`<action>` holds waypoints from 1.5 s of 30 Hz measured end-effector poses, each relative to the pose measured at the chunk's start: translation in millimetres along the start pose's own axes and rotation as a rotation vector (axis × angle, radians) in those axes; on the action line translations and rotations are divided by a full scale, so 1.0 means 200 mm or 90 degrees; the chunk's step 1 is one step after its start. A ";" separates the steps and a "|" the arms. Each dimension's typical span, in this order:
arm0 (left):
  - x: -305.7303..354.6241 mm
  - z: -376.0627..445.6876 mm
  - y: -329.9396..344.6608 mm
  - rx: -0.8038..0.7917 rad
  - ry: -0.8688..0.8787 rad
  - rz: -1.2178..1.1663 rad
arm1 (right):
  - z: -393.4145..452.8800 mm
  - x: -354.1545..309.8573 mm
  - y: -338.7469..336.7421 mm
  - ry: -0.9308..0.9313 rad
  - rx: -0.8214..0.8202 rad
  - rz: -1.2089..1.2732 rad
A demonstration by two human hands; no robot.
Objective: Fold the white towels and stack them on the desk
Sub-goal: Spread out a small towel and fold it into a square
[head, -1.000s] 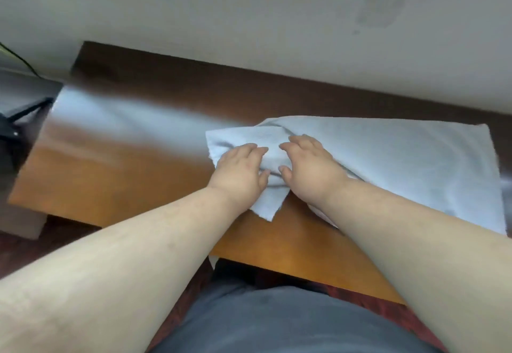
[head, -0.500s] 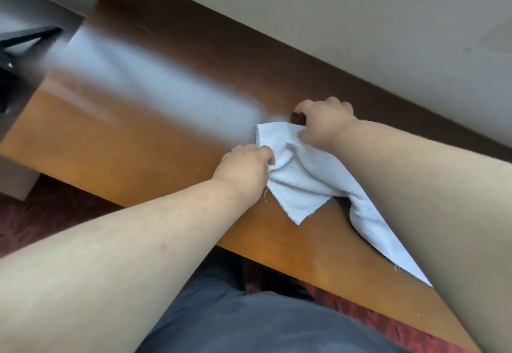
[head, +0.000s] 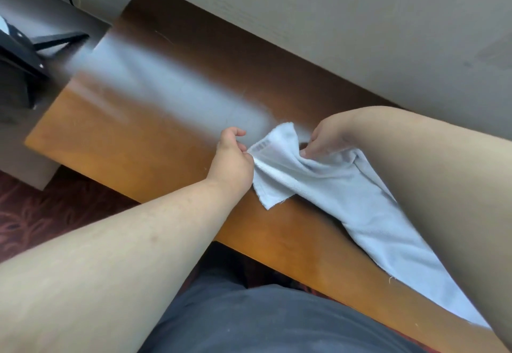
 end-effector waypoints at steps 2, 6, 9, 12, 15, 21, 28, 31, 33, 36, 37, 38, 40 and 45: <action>0.00 -0.01 0.00 0.021 0.004 0.011 | -0.01 0.01 0.00 -0.031 -0.020 0.004; -0.03 -0.03 0.02 -0.031 0.001 0.007 | -0.03 0.05 -0.06 -0.108 0.150 0.290; -0.07 -0.07 0.05 -0.113 -0.027 0.020 | -0.05 0.06 -0.15 -0.154 0.337 0.414; -0.12 -0.09 0.05 -0.110 -0.066 -0.004 | -0.04 0.02 -0.22 -0.162 0.429 0.395; -0.14 -0.11 0.04 -0.124 -0.067 0.083 | 0.02 -0.01 -0.27 -0.127 0.492 0.411; -0.12 -0.07 -0.06 -0.010 -0.080 -0.163 | 0.12 -0.05 -0.27 0.050 0.591 0.310; -0.14 -0.04 -0.26 -0.049 0.006 -0.018 | 0.18 -0.13 -0.28 0.055 0.590 0.513; -0.15 -0.02 -0.34 -0.074 0.041 0.096 | 0.20 -0.20 -0.25 -0.047 0.575 0.651; -0.18 -0.02 -0.38 -0.078 0.043 0.173 | 0.18 -0.27 -0.20 -0.117 0.526 0.677; -0.20 -0.02 -0.41 -0.101 0.039 0.310 | 0.13 -0.34 0.01 -0.115 0.480 0.642; -0.19 -0.02 -0.40 -0.102 0.046 0.359 | 0.10 -0.36 0.10 -0.100 0.498 0.625; -0.18 0.00 -0.40 -0.089 0.067 0.410 | 0.06 -0.38 0.19 -0.084 0.521 0.606; -0.10 0.04 -0.36 -0.058 0.167 0.514 | 0.00 -0.42 0.37 -0.065 0.534 0.558; 0.16 0.22 -0.09 -0.207 0.373 0.653 | -0.07 -0.51 0.73 -0.060 0.435 0.353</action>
Point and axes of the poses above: each hand's wrist, its own z-axis towards the middle knuckle, its own y-axis out of the palm, x = y × z, the point moved 4 cm from there along z, towards the middle knuckle, and after that the axes turned 7 degrees about -x, right-handed, at the moved point
